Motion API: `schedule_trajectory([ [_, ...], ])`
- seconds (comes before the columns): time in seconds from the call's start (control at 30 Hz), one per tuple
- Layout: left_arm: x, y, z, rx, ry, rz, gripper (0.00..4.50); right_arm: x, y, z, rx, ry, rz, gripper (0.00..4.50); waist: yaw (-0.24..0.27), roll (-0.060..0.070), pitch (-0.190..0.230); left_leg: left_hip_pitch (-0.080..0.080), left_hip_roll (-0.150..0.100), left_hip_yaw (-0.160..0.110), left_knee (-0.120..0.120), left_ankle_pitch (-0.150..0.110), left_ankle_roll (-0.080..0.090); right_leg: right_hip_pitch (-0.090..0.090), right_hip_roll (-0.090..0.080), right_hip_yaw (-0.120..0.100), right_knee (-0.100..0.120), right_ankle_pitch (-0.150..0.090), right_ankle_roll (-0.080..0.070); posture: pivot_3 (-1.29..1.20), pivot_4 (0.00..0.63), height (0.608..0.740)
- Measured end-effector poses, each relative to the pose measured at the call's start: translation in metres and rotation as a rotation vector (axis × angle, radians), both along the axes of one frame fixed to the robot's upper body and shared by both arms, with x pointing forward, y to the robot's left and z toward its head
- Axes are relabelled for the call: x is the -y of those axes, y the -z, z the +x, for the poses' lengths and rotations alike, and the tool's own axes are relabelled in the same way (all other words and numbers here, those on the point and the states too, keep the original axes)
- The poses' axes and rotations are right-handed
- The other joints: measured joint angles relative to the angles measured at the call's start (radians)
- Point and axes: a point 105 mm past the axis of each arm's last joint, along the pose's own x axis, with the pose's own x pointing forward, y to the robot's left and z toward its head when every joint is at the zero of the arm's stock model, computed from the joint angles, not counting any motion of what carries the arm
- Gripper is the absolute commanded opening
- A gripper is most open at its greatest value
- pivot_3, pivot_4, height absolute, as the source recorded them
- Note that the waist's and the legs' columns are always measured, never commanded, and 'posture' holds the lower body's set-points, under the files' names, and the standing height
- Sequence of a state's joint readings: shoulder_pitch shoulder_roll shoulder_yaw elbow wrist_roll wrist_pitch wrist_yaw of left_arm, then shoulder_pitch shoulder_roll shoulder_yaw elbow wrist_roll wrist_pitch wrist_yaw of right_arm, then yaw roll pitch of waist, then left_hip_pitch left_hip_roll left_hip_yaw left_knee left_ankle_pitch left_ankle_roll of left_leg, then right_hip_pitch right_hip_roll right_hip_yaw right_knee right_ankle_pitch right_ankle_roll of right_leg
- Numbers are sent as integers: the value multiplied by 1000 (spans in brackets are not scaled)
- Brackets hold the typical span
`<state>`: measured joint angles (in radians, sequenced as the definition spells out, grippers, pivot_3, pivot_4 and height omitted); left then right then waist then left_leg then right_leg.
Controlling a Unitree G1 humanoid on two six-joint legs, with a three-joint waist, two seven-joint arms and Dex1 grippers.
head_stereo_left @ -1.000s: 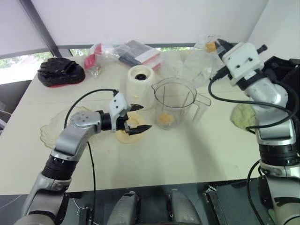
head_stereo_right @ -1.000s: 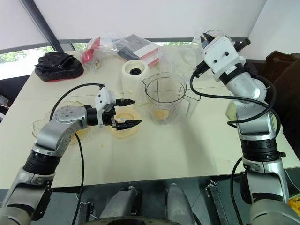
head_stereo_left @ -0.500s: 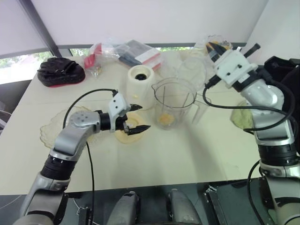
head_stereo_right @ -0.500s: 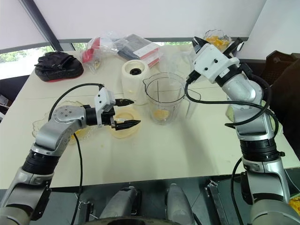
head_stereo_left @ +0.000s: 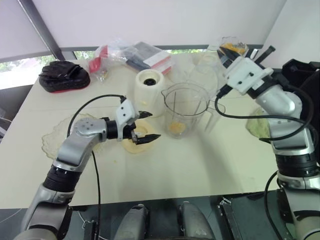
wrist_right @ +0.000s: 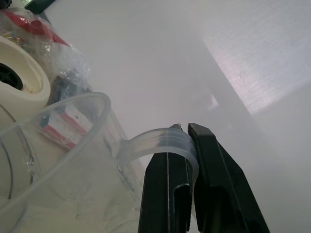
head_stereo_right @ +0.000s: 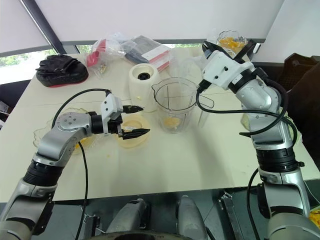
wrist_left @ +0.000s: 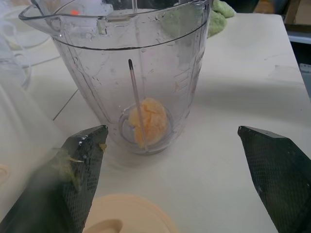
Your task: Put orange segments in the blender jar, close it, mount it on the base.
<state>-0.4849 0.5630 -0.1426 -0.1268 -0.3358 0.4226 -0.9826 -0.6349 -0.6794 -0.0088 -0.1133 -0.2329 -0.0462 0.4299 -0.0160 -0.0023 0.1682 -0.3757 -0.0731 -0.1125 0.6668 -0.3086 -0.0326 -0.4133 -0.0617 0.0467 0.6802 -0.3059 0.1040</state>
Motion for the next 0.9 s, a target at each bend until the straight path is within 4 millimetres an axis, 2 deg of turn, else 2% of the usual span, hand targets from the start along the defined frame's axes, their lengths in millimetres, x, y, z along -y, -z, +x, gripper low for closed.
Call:
schedule_trajectory([
  [0.9,1,0,0,11,7,5,4500,-3,1,-3,40,-9,-82,10,1,0,0,0,0,0,0,1,-2,0,0,0,0,0,0,0,150,740],
])
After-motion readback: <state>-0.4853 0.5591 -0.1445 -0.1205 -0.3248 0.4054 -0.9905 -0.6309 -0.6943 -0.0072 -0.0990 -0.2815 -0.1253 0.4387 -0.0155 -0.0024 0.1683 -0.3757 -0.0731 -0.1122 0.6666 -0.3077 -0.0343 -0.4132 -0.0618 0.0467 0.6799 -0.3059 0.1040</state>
